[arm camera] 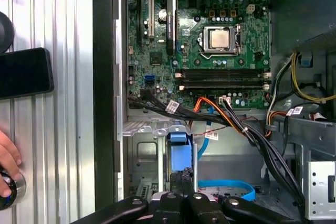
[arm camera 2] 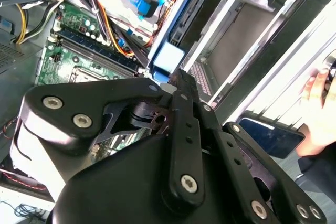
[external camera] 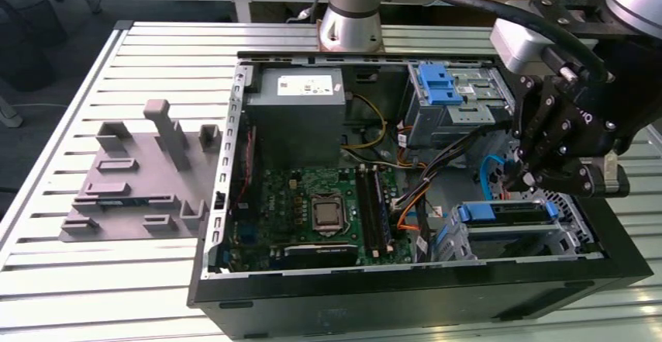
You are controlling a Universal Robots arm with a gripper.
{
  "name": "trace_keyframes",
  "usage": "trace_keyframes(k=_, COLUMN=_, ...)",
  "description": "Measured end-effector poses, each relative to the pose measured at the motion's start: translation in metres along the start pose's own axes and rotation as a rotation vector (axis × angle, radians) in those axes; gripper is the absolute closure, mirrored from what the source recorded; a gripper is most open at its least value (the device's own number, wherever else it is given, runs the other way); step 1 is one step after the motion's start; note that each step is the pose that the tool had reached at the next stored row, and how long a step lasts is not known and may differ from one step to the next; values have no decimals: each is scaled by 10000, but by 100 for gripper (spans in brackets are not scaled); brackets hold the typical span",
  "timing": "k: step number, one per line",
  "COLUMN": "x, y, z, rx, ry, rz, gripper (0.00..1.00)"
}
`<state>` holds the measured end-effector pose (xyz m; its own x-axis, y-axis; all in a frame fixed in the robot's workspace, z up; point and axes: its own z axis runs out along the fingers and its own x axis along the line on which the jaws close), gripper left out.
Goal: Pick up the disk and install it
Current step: 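Insert the first disk wire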
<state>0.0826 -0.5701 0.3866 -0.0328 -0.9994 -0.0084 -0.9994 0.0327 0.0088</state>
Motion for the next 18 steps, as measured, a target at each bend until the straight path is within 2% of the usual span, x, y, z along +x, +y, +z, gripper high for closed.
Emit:
trace_keyframes(k=5, x=-4, y=-62, z=0, rx=-1, ry=0, rz=0, gripper=89)
trace_keyframes(k=13, x=-15, y=-209, z=6, rx=-1, ry=0, rz=6, gripper=89)
trace_keyframes(k=18, x=-26, y=-230, z=28, rx=1, ry=-4, rz=422, gripper=89)
